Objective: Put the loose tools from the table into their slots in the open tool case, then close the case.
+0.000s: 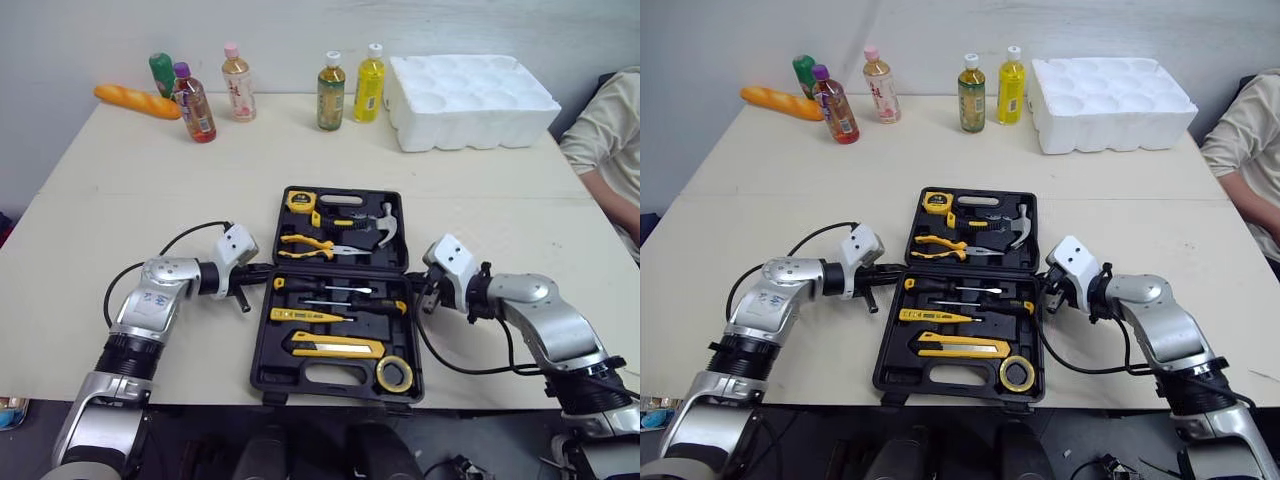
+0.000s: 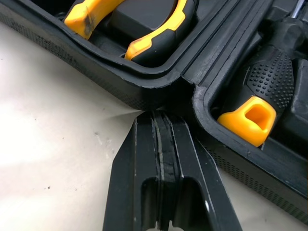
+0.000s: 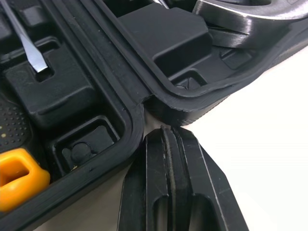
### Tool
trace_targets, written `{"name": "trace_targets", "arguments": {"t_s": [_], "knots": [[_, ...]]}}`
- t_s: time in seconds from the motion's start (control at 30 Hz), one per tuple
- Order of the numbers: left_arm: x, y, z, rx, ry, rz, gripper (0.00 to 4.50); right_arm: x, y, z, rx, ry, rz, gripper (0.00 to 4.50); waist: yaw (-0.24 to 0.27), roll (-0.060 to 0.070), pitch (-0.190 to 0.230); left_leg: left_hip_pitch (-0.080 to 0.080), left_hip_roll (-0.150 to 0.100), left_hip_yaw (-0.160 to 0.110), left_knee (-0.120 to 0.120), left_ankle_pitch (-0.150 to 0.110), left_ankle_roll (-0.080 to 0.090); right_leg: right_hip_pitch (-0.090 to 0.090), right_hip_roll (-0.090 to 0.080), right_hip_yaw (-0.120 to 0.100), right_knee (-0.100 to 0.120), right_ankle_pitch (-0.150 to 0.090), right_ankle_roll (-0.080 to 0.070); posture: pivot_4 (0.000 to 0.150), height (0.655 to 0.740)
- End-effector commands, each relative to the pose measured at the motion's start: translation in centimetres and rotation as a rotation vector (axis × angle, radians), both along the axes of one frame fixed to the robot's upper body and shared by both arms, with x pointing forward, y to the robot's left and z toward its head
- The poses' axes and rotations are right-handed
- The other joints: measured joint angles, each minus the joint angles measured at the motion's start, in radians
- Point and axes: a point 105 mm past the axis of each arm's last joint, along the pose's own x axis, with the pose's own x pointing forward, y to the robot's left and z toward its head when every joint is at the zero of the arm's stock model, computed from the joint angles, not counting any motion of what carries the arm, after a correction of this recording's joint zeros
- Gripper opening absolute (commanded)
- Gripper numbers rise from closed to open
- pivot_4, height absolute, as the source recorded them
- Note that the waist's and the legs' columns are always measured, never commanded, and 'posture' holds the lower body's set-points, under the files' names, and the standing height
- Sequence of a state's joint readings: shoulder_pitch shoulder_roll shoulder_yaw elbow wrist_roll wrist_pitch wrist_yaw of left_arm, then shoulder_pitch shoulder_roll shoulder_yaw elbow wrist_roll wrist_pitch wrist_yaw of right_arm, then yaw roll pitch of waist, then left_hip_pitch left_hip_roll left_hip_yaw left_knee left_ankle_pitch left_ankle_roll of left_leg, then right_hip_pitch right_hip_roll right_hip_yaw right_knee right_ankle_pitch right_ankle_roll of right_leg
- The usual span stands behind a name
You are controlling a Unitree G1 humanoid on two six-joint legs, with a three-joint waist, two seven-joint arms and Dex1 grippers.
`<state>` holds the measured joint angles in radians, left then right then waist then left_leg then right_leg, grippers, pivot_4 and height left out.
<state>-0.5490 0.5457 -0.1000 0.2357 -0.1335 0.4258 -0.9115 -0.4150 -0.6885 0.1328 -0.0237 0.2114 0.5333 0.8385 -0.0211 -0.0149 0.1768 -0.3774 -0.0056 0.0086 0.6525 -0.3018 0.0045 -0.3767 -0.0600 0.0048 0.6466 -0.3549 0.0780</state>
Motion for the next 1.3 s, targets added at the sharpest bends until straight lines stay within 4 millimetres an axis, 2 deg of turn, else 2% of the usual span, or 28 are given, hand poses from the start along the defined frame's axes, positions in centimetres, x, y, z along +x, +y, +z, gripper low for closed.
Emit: {"name": "trace_targets", "arguments": {"t_s": [0.03,0.13,0.33,0.47,0.57,0.67,0.7,0.8,0.83,1.03,1.2,1.3], "knots": [[-0.8,-2.6,0.7,-0.008,-0.026,-0.098,0.08,0.2,1.2,1.1,0.002,-0.057,0.074,0.00,-0.001,0.000,0.000,0.000,0.000,0.000,0.000,0.000,0.000,0.000,0.000,0.000,0.000,0.000,0.000,0.150,0.7400],[-0.6,-2.4,0.7,-0.003,-0.024,-0.079,0.08,0.4,1.0,1.4,-0.006,-0.075,0.065,0.00,-0.001,0.000,0.000,0.000,0.000,0.000,0.000,0.000,0.000,0.000,0.000,0.000,0.000,0.000,0.000,0.150,0.7400],[-0.2,-0.6,-0.2,0.039,-0.027,-0.039,0.08,1.0,0.4,1.0,-0.068,-0.133,0.034,0.00,-0.001,0.000,0.000,0.000,0.000,0.000,0.000,0.000,0.000,0.000,0.000,0.000,0.000,0.000,0.000,0.150,0.7400],[0.5,2.4,-0.1,0.076,-0.041,0.053,0.08,0.8,-2.0,1.2,-0.093,-0.133,-0.037,0.00,-0.003,0.000,0.000,0.001,0.000,0.000,0.000,0.000,0.000,0.000,0.000,0.000,0.000,0.000,0.000,0.150,0.7400],[0.0,4.2,2.2,-0.030,-0.005,0.097,0.93,-0.2,-4.0,2.7,-0.089,-0.137,-0.062,0.93,-0.003,0.000,0.000,0.001,0.000,0.000,-0.001,0.000,0.000,0.000,0.000,0.000,0.000,0.000,0.000,0.150,0.7400],[-0.5,5.0,4.6,-0.141,0.068,0.147,2.23,-0.7,-4.8,4.9,0.000,-0.131,-0.119,2.38,-0.009,0.001,0.000,0.000,0.000,0.000,-0.003,0.000,0.000,0.000,0.000,0.000,0.001,0.000,0.000,0.150,0.7400],[-0.6,5.0,5.3,-0.173,0.105,0.169,2.73,-0.8,-4.7,5.6,0.043,-0.121,-0.141,2.99,-0.010,0.001,0.000,0.001,0.001,0.000,-0.003,0.000,0.000,0.000,0.000,0.000,0.001,0.000,0.000,0.150,0.7400],[0.0,4.2,6.5,-0.229,0.156,0.239,4.03,-0.4,-4.1,6.7,0.136,-0.096,-0.206,4.41,-0.006,0.001,0.000,0.001,0.001,-0.001,-0.002,0.000,0.000,0.000,0.000,0.000,0.001,0.000,0.000,0.150,0.7400],[0.4,3.9,6.9,-0.249,0.154,0.258,4.48,-0.1,-3.9,6.9,0.148,-0.092,-0.228,4.50,-0.005,0.001,0.000,0.001,0.001,-0.001,-0.002,0.000,0.000,0.000,0.000,0.000,0.000,0.000,0.000,0.150,0.7400],[2.1,2.4,7.4,-0.342,0.275,0.344,4.48,2.1,-2.5,7.5,0.258,0.003,-0.354,4.50,-0.006,0.001,0.000,-0.001,0.000,-0.001,-0.002,0.002,-0.004,-0.003,0.000,0.000,0.005,0.000,0.000,0.150,0.7400],[3.5,1.3,6.6,-0.295,0.281,0.376,4.48,3.8,-0.7,7.3,0.260,0.051,-0.390,4.50,-0.006,0.001,0.000,-0.017,0.000,0.002,0.005,0.005,-0.007,-0.020,0.000,0.001,0.013,0.000,0.000,0.150,0.7400],[3.8,0.7,6.0,-0.273,0.299,0.375,4.48,4.6,-0.5,6.9,0.242,0.080,-0.425,4.50,-0.006,0.001,0.000,-0.018,0.000,0.002,0.005,0.006,-0.006,-0.021,0.000,0.000,0.014,0.000,0.000,0.150,0.7400]]}}
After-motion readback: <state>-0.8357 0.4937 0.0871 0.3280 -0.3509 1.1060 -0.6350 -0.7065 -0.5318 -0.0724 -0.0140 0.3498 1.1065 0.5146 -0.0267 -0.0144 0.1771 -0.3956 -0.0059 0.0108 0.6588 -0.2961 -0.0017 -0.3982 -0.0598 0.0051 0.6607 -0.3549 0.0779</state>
